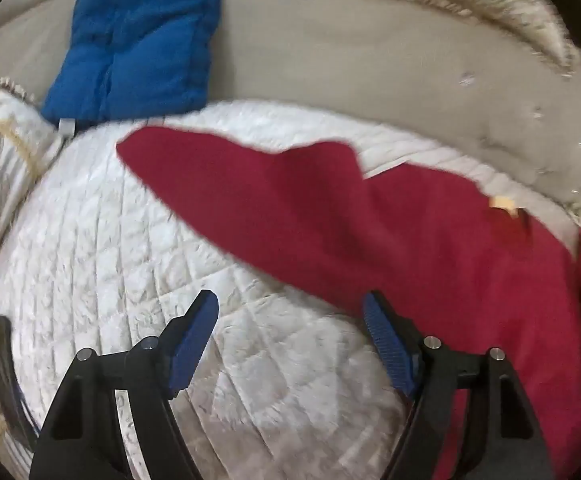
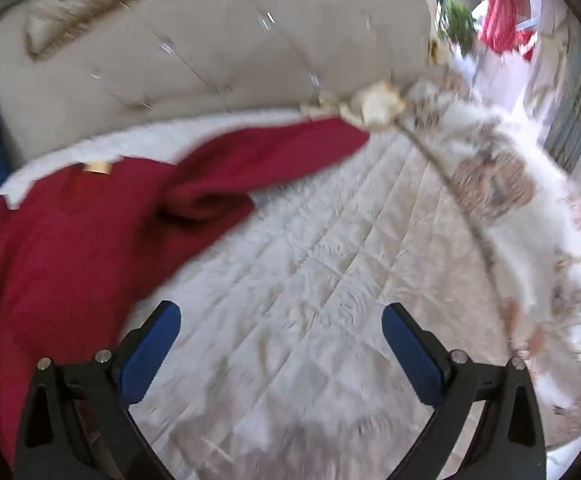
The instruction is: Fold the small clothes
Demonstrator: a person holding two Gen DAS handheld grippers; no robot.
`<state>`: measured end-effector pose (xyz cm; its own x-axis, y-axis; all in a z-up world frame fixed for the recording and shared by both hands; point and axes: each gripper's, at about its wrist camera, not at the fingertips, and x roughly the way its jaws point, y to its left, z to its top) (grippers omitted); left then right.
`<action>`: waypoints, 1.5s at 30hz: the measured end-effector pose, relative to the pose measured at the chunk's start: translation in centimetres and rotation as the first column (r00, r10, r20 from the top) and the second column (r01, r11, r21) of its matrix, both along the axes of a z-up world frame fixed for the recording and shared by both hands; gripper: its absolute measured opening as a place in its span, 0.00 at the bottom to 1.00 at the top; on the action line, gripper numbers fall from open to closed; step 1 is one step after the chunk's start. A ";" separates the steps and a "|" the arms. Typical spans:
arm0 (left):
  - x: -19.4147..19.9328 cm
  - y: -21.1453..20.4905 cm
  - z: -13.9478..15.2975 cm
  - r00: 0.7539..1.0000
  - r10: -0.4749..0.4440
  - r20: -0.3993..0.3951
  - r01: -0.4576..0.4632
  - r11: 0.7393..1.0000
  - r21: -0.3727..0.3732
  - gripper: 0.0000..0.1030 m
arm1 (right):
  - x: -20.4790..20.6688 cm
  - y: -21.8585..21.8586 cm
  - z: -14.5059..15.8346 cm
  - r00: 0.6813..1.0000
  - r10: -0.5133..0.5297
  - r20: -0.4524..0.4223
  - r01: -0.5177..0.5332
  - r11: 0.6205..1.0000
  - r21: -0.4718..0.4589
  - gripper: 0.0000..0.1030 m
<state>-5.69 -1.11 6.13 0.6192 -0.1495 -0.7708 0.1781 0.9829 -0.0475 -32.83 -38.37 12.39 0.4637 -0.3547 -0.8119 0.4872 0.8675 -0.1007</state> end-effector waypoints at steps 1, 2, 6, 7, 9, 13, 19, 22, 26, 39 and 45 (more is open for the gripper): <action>-0.6 -0.3 0.5 1.000 -0.015 0.018 0.015 1.000 0.004 0.55 | -0.2 0.8 1.2 1.000 0.021 -0.004 -0.021 1.000 0.009 0.99; -1.4 -0.7 1.1 0.999 -0.038 0.034 0.037 0.999 0.008 0.55 | -0.5 2.0 2.9 0.999 0.051 -0.001 -0.051 0.998 0.028 0.99; -3.3 -1.9 2.1 0.994 -0.099 0.054 0.100 0.995 -0.018 0.55 | -1.1 6.9 8.9 0.975 0.199 0.097 -0.210 0.970 0.124 1.00; -3.5 -1.9 2.3 0.993 -0.105 0.060 0.107 0.994 -0.022 0.55 | -1.0 7.9 10.2 0.966 0.232 0.118 -0.247 0.959 0.138 1.00; -3.9 -2.1 2.4 0.993 -0.102 0.066 0.103 0.995 -0.017 0.55 | -1.0 9.8 12.7 0.944 0.289 0.158 -0.313 0.938 0.150 1.00; -3.9 -1.5 2.9 0.993 -0.101 0.054 0.103 0.994 -0.046 0.55 | -1.1 13.5 16.0 0.903 0.364 0.226 -0.400 0.905 0.142 1.00; -3.5 -1.3 3.2 0.996 -0.077 0.055 0.081 0.994 -0.071 0.55 | 1.0 16.4 15.4 0.886 0.389 0.254 -0.441 0.875 0.199 1.00; -3.3 -1.3 3.4 0.996 -0.074 0.056 0.078 0.995 -0.063 0.55 | 2.8 16.5 12.5 0.909 0.348 0.228 -0.408 0.851 0.330 1.00; -2.9 -1.1 3.2 0.997 -0.070 0.036 0.072 0.995 -0.069 0.55 | 4.7 17.8 10.4 0.909 0.307 0.283 -0.408 0.796 0.448 1.00; -1.9 -1.9 2.9 0.997 -0.078 0.019 0.079 0.995 -0.054 0.55 | 9.9 18.6 7.7 0.936 0.294 0.195 -0.310 0.949 0.059 1.00; -1.9 -2.7 3.2 0.994 -0.097 0.041 0.099 0.995 -0.035 0.55 | 11.6 17.1 4.0 0.954 0.248 0.165 -0.259 0.965 0.044 1.00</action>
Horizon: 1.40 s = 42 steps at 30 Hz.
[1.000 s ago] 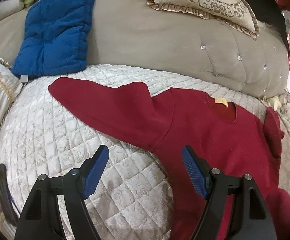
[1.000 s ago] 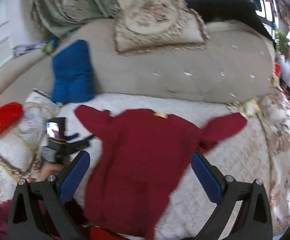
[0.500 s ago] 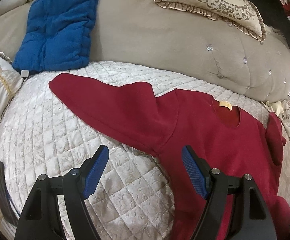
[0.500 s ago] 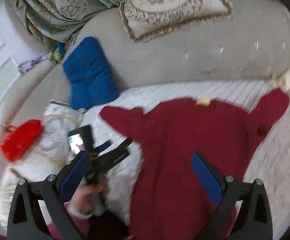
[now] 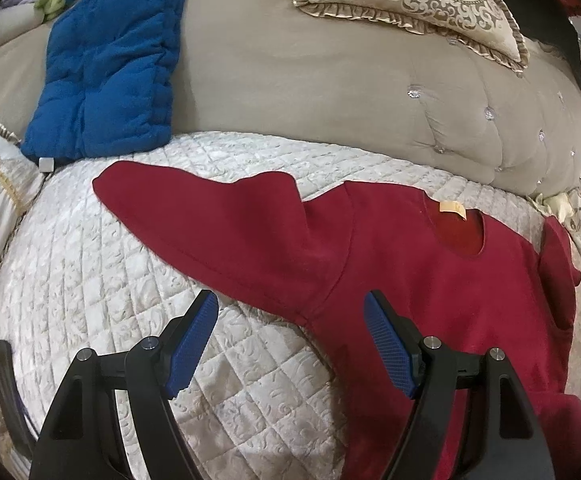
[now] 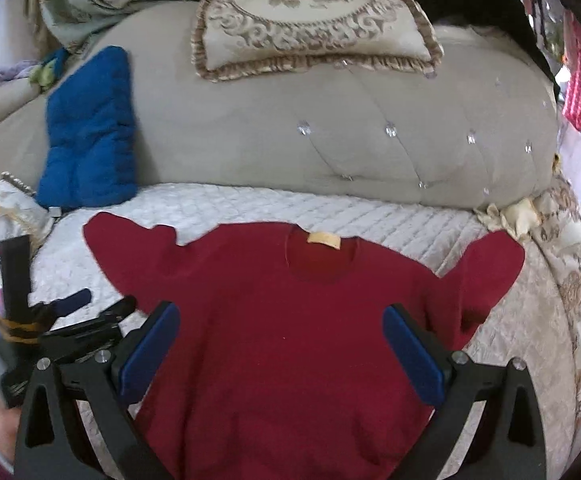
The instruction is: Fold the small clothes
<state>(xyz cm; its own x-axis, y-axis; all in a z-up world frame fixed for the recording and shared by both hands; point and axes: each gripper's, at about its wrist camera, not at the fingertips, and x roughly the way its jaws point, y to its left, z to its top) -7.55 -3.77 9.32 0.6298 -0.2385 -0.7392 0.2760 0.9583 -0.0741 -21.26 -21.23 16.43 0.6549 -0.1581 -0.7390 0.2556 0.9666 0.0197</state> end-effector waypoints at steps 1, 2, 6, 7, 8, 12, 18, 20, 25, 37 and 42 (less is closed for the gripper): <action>0.0 -0.1 0.0 1.000 -0.006 -0.001 0.006 1.000 -0.005 0.55 | 0.3 -0.3 -0.6 1.000 -0.013 -0.010 0.013 1.000 -0.004 1.00; 0.1 -0.2 0.0 1.000 -0.009 -0.004 0.009 1.000 -0.009 0.55 | 0.5 -0.4 -1.0 1.000 -0.020 -0.016 0.020 1.000 -0.010 1.00; 0.2 -0.7 -0.2 1.000 -0.019 -0.010 0.018 1.000 -0.010 0.55 | 0.7 -0.8 -2.4 0.999 -0.036 -0.031 0.036 0.999 -0.013 1.00; 0.3 -0.7 -0.2 1.000 -0.020 -0.009 0.020 1.000 -0.009 0.55 | 0.8 -0.9 -2.6 0.999 -0.039 -0.034 0.039 0.999 -0.007 1.00; 0.3 -0.8 -0.3 1.000 -0.021 -0.007 0.021 1.000 -0.008 0.55 | 0.9 -1.0 -2.9 0.998 -0.041 -0.038 0.041 0.999 -0.002 1.00; 0.2 -1.0 -0.3 1.000 -0.030 -0.006 0.030 0.999 -0.014 0.55 | 1.1 -1.1 -3.6 0.998 -0.052 -0.045 0.052 0.999 -0.005 1.00; 0.3 -1.1 -0.5 1.000 -0.024 -0.009 0.024 1.000 -0.011 0.55 | 1.3 -1.4 -4.5 0.997 -0.066 -0.042 0.067 0.998 0.019 1.00; 0.3 -1.2 -0.5 1.000 -0.020 -0.001 0.020 1.000 -0.002 0.55 | 1.3 -1.4 -4.9 0.997 -0.069 -0.046 0.070 0.997 0.016 1.00; 0.6 -1.3 -0.8 1.000 -0.023 -0.004 0.023 1.000 0.011 0.55 | 1.6 -1.8 -6.2 0.995 -0.080 -0.061 0.082 0.996 0.036 1.00; 1.4 -1.5 -1.5 1.000 -0.006 -0.016 0.007 1.000 0.018 0.55 | 2.6 -2.1 -8.2 0.992 -0.094 -0.083 0.097 0.995 0.031 1.00; 1.5 -1.7 -1.7 1.000 -0.007 -0.016 0.008 1.000 0.023 0.55 | 2.8 -2.3 -8.7 0.991 -0.098 -0.095 0.103 0.994 0.043 1.00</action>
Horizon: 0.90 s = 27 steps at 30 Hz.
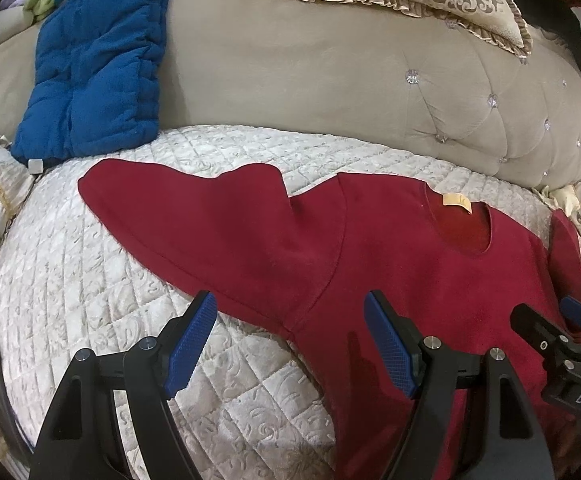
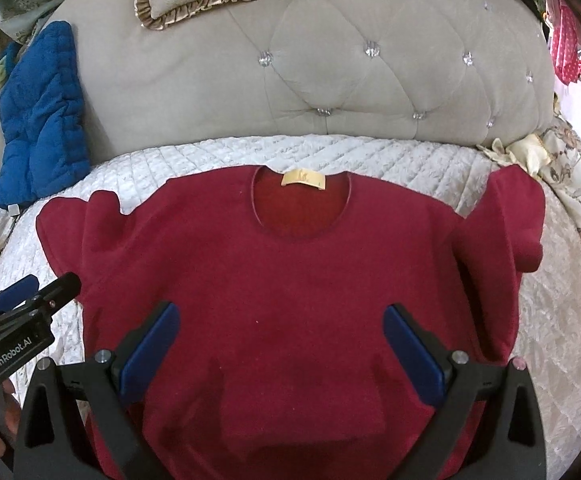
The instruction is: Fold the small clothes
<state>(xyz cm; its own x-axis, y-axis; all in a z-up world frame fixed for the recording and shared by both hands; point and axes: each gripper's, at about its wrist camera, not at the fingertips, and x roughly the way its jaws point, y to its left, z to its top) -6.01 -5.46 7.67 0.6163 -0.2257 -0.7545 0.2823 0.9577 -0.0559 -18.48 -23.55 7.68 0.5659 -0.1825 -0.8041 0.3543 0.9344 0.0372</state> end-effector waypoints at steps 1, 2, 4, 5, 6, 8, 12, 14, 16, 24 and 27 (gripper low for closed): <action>0.0 0.0 0.0 1.000 0.001 -0.002 -0.001 1.000 0.000 0.55 | 0.0 0.0 -0.1 1.000 0.000 -0.002 0.000 1.000 -0.001 1.00; 0.0 0.1 0.0 1.000 0.001 -0.001 -0.001 1.000 0.000 0.55 | 0.1 -0.1 -0.2 1.000 0.001 -0.003 -0.001 1.000 -0.001 1.00; 0.0 0.0 -0.1 1.000 0.001 -0.002 -0.001 1.000 0.002 0.55 | 0.1 -0.2 -0.2 1.000 0.000 -0.005 0.000 1.000 0.001 1.00; 0.0 0.0 -0.1 1.000 0.000 -0.002 0.000 1.000 0.003 0.55 | 0.1 -0.2 -0.2 1.000 -0.002 -0.005 0.002 1.000 0.003 1.00; 0.0 -0.1 -0.1 1.000 -0.002 -0.001 0.002 1.000 0.005 0.55 | 0.1 -0.3 -0.2 1.000 -0.004 -0.004 0.004 1.000 0.004 1.00; -0.1 -0.1 -0.1 1.000 -0.005 0.004 0.005 1.000 0.007 0.55 | 0.0 -0.3 -0.2 1.000 -0.008 -0.002 0.008 1.000 0.007 1.00; -0.1 -0.2 -0.1 1.000 -0.008 0.007 0.008 1.000 0.009 0.55 | 0.1 -0.4 -0.2 1.000 -0.008 -0.005 0.008 1.000 0.006 1.00; -0.1 -0.2 -0.1 1.000 -0.006 0.005 0.006 1.000 0.010 0.55 | 0.1 -0.5 -0.2 1.000 -0.009 -0.008 0.009 1.000 0.010 1.00; -0.1 -0.2 -0.1 1.000 -0.005 0.004 0.005 1.000 0.010 0.55 | 0.1 -0.5 -0.3 1.000 -0.009 -0.009 0.009 1.000 0.014 1.00; -0.2 -0.4 0.1 1.000 -0.015 0.013 0.015 1.000 0.011 0.55 | 0.0 -0.5 -0.2 1.000 -0.017 -0.002 0.017 1.000 -0.004 1.00; -0.2 -0.5 0.1 1.000 -0.020 0.016 0.020 1.000 0.011 0.55 | 0.0 -0.7 -0.3 1.000 -0.022 -0.007 0.022 1.000 -0.005 1.00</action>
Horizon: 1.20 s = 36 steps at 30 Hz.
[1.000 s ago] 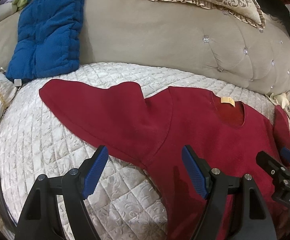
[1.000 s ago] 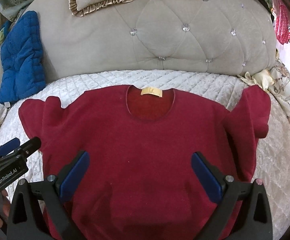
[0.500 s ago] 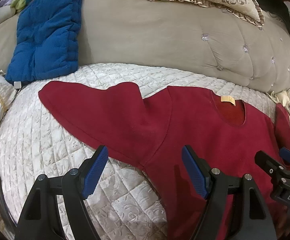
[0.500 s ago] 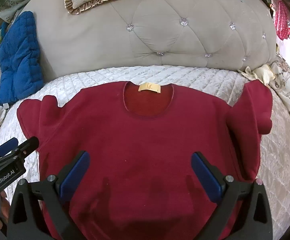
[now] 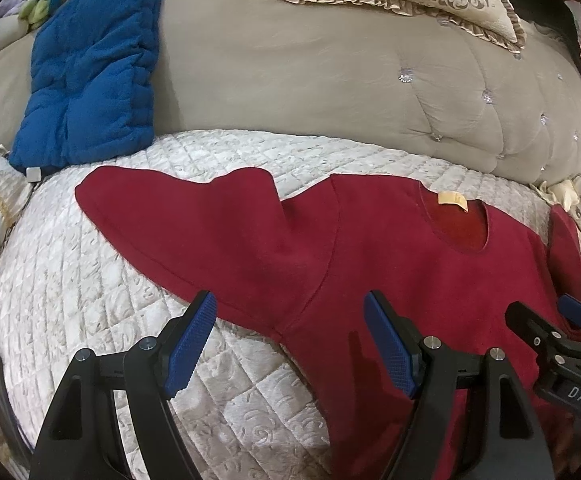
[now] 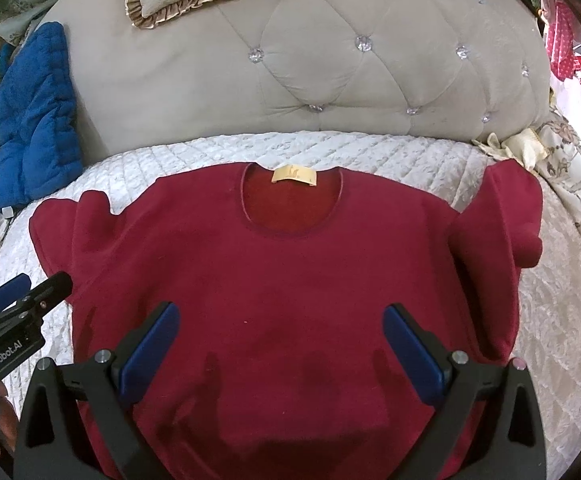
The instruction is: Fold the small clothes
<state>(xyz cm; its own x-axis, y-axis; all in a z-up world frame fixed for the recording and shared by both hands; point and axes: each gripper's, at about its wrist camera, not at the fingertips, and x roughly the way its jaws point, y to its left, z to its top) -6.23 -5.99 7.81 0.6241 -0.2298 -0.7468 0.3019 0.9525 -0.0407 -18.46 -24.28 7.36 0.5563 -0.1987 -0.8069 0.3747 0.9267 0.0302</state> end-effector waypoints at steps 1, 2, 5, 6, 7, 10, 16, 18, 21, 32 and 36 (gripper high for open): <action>0.0 0.0 0.0 1.000 0.000 0.001 0.000 1.000 0.000 0.55 | 0.0 -0.1 0.0 1.000 -0.002 -0.001 0.002 1.000 0.003 1.00; 0.0 -0.1 0.0 1.000 0.001 0.001 -0.001 1.000 -0.001 0.55 | -0.1 -0.2 -0.1 1.000 -0.005 -0.001 0.005 1.000 0.005 1.00; 0.0 -0.2 0.0 1.000 0.002 -0.002 -0.002 1.000 -0.002 0.55 | -0.1 -0.3 -0.1 1.000 -0.008 -0.001 0.008 1.000 0.006 1.00; 0.1 -0.2 0.0 1.000 0.002 -0.004 -0.002 1.000 -0.002 0.55 | -0.1 -0.3 -0.1 1.000 -0.008 -0.001 0.008 1.000 0.005 1.00; 0.1 -0.2 -0.1 1.000 0.002 -0.004 -0.002 1.000 -0.001 0.55 | 0.0 -0.4 -0.1 1.000 -0.008 -0.002 0.008 1.000 0.004 1.00; 0.1 -0.3 -0.1 1.000 0.001 -0.005 -0.001 1.000 0.002 0.55 | 0.0 -0.4 -0.1 1.000 -0.008 -0.005 0.008 1.000 0.004 1.00; 0.1 -0.4 -0.2 1.000 0.000 -0.004 0.000 1.000 0.005 0.55 | 0.1 -0.7 -0.4 1.000 -0.012 -0.011 0.012 1.000 0.010 1.00; 0.0 -0.5 -0.3 1.000 -0.001 -0.005 0.001 1.000 0.006 0.55 | 0.1 -0.7 -0.5 1.000 -0.014 -0.014 0.014 1.000 0.009 1.00; 0.1 -0.7 -0.4 1.000 -0.004 -0.006 0.004 1.000 0.010 0.55 | 0.1 -0.8 -0.8 1.000 -0.016 -0.017 0.016 1.000 0.014 1.00; 0.3 -0.8 -0.8 1.000 -0.003 -0.014 0.003 1.000 0.017 0.55 | 0.5 -0.9 -1.4 1.000 -0.018 -0.020 0.018 1.000 0.019 1.00; 0.5 -0.8 -1.1 1.000 -0.002 -0.016 0.003 1.000 0.021 0.55 | 0.7 -1.0 -1.7 1.000 -0.021 -0.021 0.022 1.000 0.019 1.00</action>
